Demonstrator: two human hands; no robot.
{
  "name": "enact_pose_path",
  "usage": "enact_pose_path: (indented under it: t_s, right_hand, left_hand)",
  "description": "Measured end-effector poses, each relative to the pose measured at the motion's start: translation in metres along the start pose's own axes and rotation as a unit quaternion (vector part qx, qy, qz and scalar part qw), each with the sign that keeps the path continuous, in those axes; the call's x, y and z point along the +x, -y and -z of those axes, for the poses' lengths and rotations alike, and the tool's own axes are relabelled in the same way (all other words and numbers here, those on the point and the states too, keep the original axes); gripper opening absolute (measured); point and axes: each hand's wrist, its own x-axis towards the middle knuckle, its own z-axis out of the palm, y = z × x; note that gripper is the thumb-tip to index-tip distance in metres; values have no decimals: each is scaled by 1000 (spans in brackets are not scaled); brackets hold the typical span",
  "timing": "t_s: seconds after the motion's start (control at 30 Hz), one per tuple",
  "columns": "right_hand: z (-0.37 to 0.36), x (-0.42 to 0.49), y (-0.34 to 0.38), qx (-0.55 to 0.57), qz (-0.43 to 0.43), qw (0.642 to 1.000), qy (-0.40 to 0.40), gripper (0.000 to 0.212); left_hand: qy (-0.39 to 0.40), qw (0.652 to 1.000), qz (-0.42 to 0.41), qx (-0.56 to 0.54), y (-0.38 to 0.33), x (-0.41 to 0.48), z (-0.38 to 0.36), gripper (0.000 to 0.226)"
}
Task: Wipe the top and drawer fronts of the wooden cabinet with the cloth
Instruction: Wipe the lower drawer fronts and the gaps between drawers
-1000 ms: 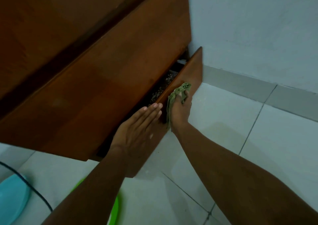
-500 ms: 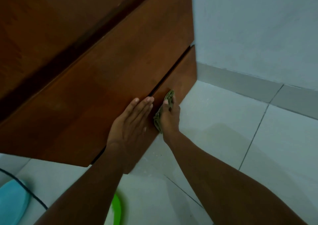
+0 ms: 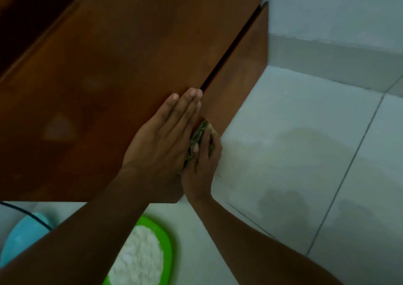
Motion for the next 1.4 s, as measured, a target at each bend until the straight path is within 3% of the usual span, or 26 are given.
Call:
enact_pose_path:
  t_s: [0.1,0.57,0.63,0.73,0.83,0.97,1.1,1.23,1.33,1.4]
  right_hand:
    - [-14,22,-10,12,-34,999,24,54]
    - [9,216,-34,73,-142,985,-68,57]
    - [17,246,-30,82,-194,974,-83,60]
    - [38,269,-14,61,-267,952,-134,43]
    - [60,261,-1,54,-263,945,-185,31]
    - [72,194,16,30,-182,962,-203,29]
    - [54,72,38,54,-104,983,-140,32]
    - [23,-23,50,116,-70,990,-22,38]
    - [6,-59,48,110,-15,991,77,49]
    - [-5,-61,38,73,21,992,96,53]
  left_hand:
    - [-16,1000,-1,20,-4,4,-6,72]
    - [-59,997,19,45,-14,20,-21,69]
    - [-67,997,20,30,-15,19,-20,69]
    - [-62,998,18,6,-13,18,-14,69]
    - [-70,997,7,-24,-12,15,-14,63]
    - [-88,994,10,-71,-8,4,-17,65]
    - [-98,991,16,-87,2,-34,-14,61]
    - [-92,989,38,-106,10,-79,-7,60]
    - [-83,991,50,-97,10,-102,-8,61]
    - [-77,991,51,-93,7,-107,-10,61]
